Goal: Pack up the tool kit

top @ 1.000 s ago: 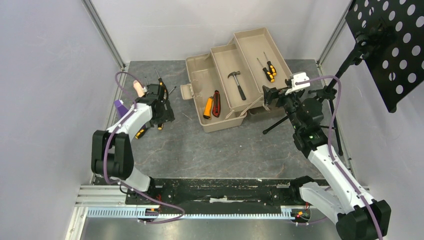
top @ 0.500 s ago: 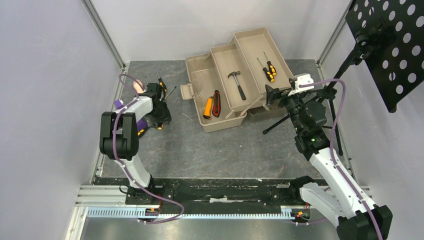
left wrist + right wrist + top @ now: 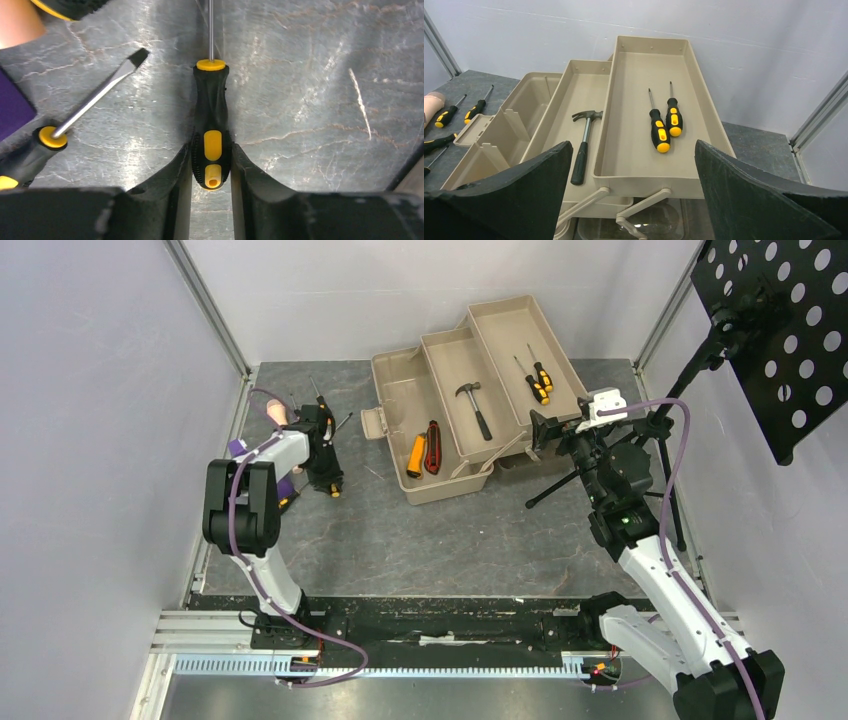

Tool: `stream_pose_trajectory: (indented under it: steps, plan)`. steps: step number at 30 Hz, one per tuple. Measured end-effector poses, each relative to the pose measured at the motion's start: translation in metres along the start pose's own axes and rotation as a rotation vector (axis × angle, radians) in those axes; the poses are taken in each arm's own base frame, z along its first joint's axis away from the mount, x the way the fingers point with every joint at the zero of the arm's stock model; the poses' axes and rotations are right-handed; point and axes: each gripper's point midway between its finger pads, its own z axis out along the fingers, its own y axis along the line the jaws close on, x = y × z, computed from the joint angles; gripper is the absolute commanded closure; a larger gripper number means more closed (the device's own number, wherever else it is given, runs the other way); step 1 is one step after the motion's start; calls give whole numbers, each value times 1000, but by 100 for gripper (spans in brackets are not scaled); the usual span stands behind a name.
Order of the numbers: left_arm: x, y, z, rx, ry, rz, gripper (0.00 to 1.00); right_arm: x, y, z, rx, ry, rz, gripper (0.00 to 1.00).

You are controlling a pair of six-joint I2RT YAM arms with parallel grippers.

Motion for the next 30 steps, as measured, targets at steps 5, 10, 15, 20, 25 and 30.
stream_pose_trajectory:
  steps: [5,10,15,20,25,30]
  plan:
    - [13,-13,-5,62,28,17,96,0,2,0,-11,-1,6,6]
    - [24,-22,-27,127,17,22,98,-4,11,0,-58,-16,30,9]
    - [25,-34,-69,233,-90,14,98,-10,30,2,-153,-43,91,12]
    - [34,-52,-112,374,-202,7,98,-8,52,5,-257,-37,168,14]
    - [50,-85,-149,560,-284,24,98,-6,83,5,-383,-21,266,16]
    - [68,-129,-186,753,-337,80,98,-8,127,1,-523,-7,383,19]
